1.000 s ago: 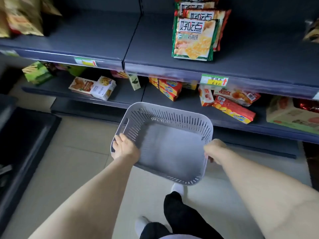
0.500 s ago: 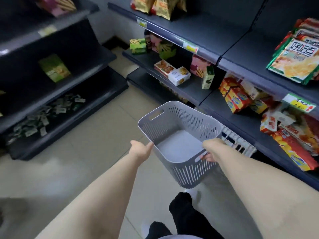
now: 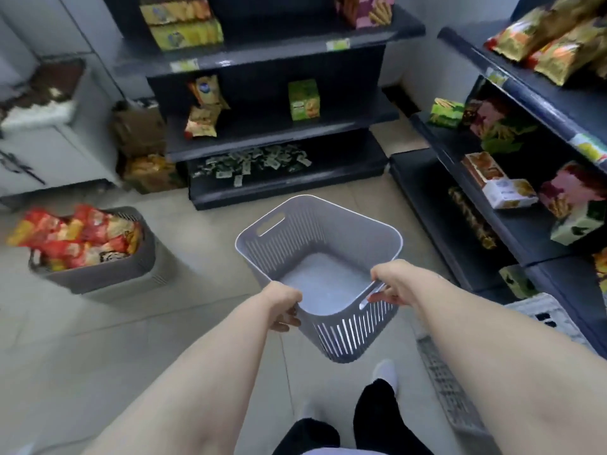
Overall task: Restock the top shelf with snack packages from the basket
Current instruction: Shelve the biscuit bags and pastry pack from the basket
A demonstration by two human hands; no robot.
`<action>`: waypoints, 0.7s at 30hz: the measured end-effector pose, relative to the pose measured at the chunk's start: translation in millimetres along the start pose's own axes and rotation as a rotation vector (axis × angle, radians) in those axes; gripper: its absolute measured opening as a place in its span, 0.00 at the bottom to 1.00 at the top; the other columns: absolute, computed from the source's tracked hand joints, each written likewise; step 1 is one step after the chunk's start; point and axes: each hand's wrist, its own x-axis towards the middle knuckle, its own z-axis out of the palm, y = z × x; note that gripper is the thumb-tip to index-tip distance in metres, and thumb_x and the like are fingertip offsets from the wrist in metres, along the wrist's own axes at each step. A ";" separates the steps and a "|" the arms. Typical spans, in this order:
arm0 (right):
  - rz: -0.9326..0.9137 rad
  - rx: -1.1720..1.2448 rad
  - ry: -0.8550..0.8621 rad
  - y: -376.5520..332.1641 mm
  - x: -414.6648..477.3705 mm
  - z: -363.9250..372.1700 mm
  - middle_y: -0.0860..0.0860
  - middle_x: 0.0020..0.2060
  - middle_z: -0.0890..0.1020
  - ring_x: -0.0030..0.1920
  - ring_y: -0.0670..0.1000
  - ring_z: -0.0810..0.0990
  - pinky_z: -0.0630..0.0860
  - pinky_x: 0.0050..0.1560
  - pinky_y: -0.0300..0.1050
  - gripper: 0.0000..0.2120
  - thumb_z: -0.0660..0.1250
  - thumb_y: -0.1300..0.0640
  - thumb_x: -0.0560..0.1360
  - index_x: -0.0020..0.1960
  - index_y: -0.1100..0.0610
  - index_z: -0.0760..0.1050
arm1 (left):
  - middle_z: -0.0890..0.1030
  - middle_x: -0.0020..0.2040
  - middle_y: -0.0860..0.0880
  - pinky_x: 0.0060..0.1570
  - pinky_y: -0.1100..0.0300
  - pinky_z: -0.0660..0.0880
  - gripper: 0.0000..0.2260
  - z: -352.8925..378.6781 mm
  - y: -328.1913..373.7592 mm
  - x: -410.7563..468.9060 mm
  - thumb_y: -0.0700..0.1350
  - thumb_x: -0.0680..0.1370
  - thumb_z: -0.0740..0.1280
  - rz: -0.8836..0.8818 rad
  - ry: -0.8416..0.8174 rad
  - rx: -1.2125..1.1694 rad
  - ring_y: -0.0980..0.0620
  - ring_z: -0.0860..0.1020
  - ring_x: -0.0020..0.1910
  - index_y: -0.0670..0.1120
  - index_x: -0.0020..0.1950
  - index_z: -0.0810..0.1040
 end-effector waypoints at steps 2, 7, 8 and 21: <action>-0.022 -0.088 -0.046 -21.2 -3.5 24.0 0.60 0.32 0.80 0.32 0.55 0.81 0.66 0.23 0.35 0.04 0.58 0.62 0.76 0.49 0.62 0.67 | 0.76 0.39 0.44 0.37 0.60 0.74 0.03 -18.8 -17.6 -2.3 0.38 0.79 0.57 -0.023 0.056 -0.120 0.48 0.81 0.33 0.42 0.50 0.69; -0.082 -0.258 -0.177 -64.2 -2.0 83.7 0.58 0.21 0.78 0.41 0.58 0.80 0.65 0.29 0.41 0.11 0.56 0.59 0.77 0.56 0.63 0.68 | 0.76 0.36 0.41 0.32 0.60 0.72 0.08 -61.1 -52.3 6.1 0.36 0.80 0.53 -0.160 0.234 -0.406 0.46 0.79 0.26 0.38 0.44 0.68; -0.092 -0.271 -0.202 -71.7 -3.6 94.1 0.57 0.22 0.78 0.40 0.57 0.81 0.65 0.28 0.39 0.12 0.57 0.57 0.78 0.57 0.62 0.68 | 0.76 0.35 0.40 0.31 0.59 0.72 0.08 -70.4 -59.1 9.6 0.36 0.81 0.53 -0.192 0.268 -0.450 0.46 0.79 0.24 0.37 0.45 0.69; -0.545 -0.740 -0.362 -216.2 12.3 173.1 0.59 0.48 0.85 0.44 0.56 0.84 0.74 0.39 0.43 0.13 0.59 0.57 0.77 0.56 0.62 0.78 | 0.79 0.40 0.35 0.31 0.56 0.76 0.10 -164.3 -97.7 48.0 0.37 0.78 0.56 -0.466 0.618 -0.787 0.42 0.78 0.21 0.35 0.55 0.72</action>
